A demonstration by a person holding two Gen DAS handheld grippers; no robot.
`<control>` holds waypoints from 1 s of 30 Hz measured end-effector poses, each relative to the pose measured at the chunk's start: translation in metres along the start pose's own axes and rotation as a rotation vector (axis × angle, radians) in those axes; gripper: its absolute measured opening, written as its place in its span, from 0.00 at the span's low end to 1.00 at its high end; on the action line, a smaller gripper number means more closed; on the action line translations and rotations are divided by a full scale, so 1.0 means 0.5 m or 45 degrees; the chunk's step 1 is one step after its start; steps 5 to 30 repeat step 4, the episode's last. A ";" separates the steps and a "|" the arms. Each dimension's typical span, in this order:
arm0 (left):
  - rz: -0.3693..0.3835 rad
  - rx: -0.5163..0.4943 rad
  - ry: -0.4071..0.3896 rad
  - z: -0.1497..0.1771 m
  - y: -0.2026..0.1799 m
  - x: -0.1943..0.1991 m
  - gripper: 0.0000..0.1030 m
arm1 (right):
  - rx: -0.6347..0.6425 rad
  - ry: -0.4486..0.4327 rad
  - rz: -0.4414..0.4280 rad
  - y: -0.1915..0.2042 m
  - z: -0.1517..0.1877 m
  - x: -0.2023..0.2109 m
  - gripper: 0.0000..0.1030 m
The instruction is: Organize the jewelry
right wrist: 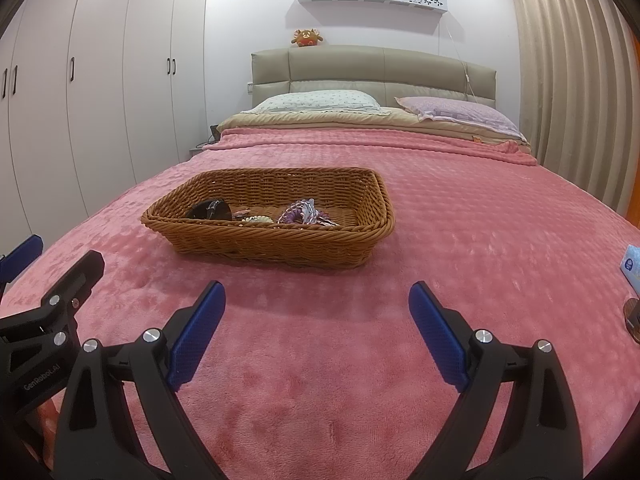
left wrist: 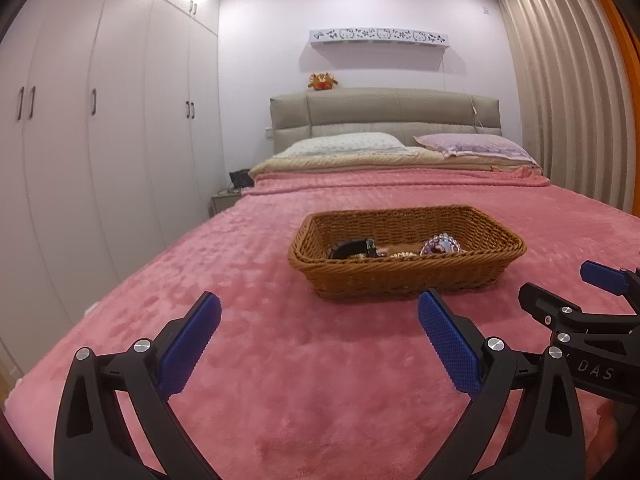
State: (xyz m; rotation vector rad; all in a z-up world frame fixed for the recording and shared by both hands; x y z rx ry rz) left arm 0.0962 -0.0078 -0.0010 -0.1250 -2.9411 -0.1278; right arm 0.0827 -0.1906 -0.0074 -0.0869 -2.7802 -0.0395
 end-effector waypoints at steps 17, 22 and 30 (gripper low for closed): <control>0.006 -0.002 0.006 0.001 0.000 -0.001 0.93 | 0.001 0.001 0.001 -0.001 0.000 0.000 0.86; 0.006 -0.002 0.006 0.001 0.000 -0.001 0.93 | 0.001 0.001 0.001 -0.001 0.000 0.000 0.86; 0.006 -0.002 0.006 0.001 0.000 -0.001 0.93 | 0.001 0.001 0.001 -0.001 0.000 0.000 0.86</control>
Point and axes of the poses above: each gripper's, at about its wrist camera, not at the fingertips, and x roughly against the way its jaws point, y to its left, z to its underside, the point moved 5 cm from there along -x, roughly the way its jaws point, and after that the axes turned 7 degrees about -y, right-handed, at the moved point
